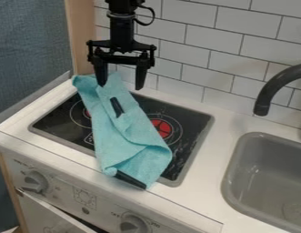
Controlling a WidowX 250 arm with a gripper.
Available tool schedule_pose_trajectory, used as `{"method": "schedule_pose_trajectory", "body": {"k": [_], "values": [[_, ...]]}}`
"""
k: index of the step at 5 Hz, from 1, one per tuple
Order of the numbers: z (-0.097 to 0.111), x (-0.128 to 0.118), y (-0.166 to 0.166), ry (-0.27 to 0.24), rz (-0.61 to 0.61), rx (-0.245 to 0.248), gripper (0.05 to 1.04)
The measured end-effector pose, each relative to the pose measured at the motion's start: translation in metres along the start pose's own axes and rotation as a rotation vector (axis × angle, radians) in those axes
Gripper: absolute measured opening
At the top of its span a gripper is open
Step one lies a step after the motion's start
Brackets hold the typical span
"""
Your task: Fold the cloth from left to right
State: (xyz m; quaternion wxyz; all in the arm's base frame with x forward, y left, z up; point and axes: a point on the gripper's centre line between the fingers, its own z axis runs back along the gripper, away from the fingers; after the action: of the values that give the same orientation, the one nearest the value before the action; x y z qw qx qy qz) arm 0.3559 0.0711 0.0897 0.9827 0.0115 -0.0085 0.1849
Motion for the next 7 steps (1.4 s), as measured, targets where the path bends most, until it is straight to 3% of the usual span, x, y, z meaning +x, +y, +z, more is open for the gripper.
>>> {"method": "schedule_pose_trajectory", "body": {"k": [2,3,4,6,7], "values": [[-0.015,-0.017,-0.009,0.061,-0.063,0.003,0.999],[-0.013,-0.029,-0.014,0.036,-0.076,0.032,0.999],[-0.005,-0.042,-0.023,0.024,-0.126,0.028,0.999],[-0.006,-0.093,-0.055,-0.001,-0.324,0.021,1.000],[-0.013,-0.120,-0.070,-0.008,-0.437,0.057,1.000]]}}
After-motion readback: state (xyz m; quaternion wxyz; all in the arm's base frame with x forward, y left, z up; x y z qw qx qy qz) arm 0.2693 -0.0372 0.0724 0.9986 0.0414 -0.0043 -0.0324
